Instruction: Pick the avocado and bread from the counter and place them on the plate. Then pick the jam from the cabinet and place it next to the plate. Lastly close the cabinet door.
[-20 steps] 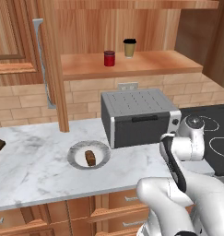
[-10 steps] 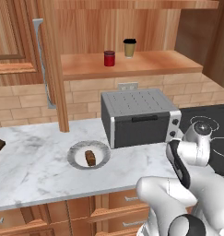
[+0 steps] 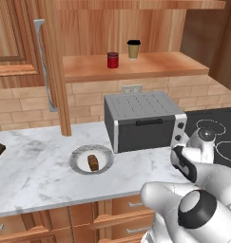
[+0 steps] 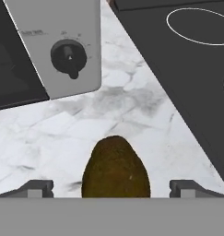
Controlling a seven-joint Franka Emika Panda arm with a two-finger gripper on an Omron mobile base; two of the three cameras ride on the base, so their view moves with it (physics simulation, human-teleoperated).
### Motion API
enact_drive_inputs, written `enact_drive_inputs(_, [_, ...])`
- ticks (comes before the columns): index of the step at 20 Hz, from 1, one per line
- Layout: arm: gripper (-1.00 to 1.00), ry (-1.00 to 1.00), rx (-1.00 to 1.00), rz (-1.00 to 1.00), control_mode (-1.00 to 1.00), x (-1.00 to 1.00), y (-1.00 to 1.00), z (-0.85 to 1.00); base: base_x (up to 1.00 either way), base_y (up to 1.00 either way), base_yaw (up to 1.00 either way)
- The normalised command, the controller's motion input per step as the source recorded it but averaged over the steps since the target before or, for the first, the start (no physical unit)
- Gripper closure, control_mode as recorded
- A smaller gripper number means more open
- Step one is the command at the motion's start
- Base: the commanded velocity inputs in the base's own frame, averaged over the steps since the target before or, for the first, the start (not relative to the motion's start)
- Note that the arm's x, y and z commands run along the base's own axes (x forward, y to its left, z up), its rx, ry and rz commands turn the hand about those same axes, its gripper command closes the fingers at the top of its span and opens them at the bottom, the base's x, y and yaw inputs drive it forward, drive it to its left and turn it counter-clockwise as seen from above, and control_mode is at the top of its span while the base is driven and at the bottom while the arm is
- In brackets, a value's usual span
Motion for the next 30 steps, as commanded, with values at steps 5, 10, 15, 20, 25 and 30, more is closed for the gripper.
enact_drive_inputs(5, [-1.0,0.03,0.0,0.0,-1.0,0.26,-0.03,-0.28,0.0,0.0,0.0])
enact_drive_inputs(10, [-1.0,0.04,0.0,0.0,-1.0,0.04,-0.08,-0.37,0.0,0.0,0.0])
enact_drive_inputs(15, [-1.0,0.0,0.0,0.01,-1.0,0.01,-0.08,-0.32,0.0,0.0,0.0])
enact_drive_inputs(20, [1.0,0.0,0.0,0.0,-1.0,0.0,0.0,-0.03,0.0,0.0,0.0])
enact_drive_inputs(25, [1.0,-0.01,0.04,0.0,-1.0,0.0,0.0,0.25,0.0,0.0,0.0])
enact_drive_inputs(30, [1.0,-0.04,0.16,0.0,-1.0,-0.03,0.07,0.77,0.0,0.0,0.0])
